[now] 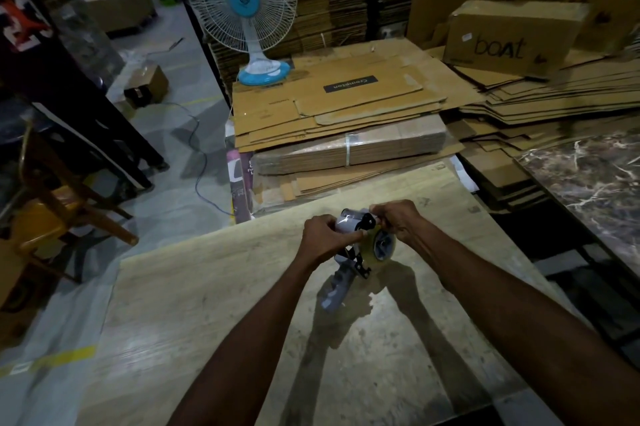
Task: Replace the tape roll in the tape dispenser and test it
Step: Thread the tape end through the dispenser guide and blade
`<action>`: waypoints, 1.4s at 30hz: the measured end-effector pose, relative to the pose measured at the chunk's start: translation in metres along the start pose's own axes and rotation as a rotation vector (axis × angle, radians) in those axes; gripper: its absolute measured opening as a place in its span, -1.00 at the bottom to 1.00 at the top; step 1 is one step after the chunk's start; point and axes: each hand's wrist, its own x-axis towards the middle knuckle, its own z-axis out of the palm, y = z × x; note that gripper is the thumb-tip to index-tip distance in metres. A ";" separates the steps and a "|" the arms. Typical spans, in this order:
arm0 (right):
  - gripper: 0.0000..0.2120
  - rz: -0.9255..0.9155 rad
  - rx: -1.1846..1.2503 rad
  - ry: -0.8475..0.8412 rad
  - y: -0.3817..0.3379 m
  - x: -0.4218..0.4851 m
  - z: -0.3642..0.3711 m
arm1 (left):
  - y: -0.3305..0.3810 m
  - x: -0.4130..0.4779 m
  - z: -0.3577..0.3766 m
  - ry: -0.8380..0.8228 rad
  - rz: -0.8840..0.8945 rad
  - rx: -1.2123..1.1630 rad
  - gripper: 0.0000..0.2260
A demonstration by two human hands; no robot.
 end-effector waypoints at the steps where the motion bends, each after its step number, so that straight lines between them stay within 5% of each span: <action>1: -0.84 -0.011 -0.006 -0.009 -0.001 -0.001 0.000 | -0.001 0.001 0.001 0.010 -0.003 0.005 -0.42; 6: -0.90 -0.097 -0.018 -0.076 -0.004 -0.013 -0.005 | 0.002 -0.001 0.003 0.063 -0.023 -0.068 -0.52; 12: -0.55 -0.441 -0.363 0.304 0.040 -0.039 -0.023 | -0.004 0.008 0.003 0.135 -0.166 -0.276 -0.52; 15: -0.36 -0.226 -0.329 0.120 0.069 -0.042 -0.027 | -0.003 0.016 0.002 0.149 -0.246 -0.384 -0.47; 18: -0.25 0.127 -0.009 -0.286 0.074 -0.046 -0.023 | 0.005 0.024 -0.001 0.155 -0.320 -0.546 -0.52; 23: -0.21 0.144 0.418 -0.587 0.060 -0.047 -0.011 | 0.026 0.027 -0.002 0.132 -0.383 -0.842 -0.62; 31: -0.19 0.258 0.621 -0.675 0.033 -0.041 -0.015 | 0.026 0.037 -0.010 0.068 -0.356 -0.915 -0.57; 35: -0.39 0.328 0.660 -0.708 0.022 -0.048 -0.016 | 0.029 0.035 -0.014 0.015 -0.360 -0.935 -0.48; 42: -0.44 0.416 0.676 -0.909 0.016 -0.046 -0.023 | 0.031 0.025 -0.022 -0.134 -0.298 -0.892 -0.75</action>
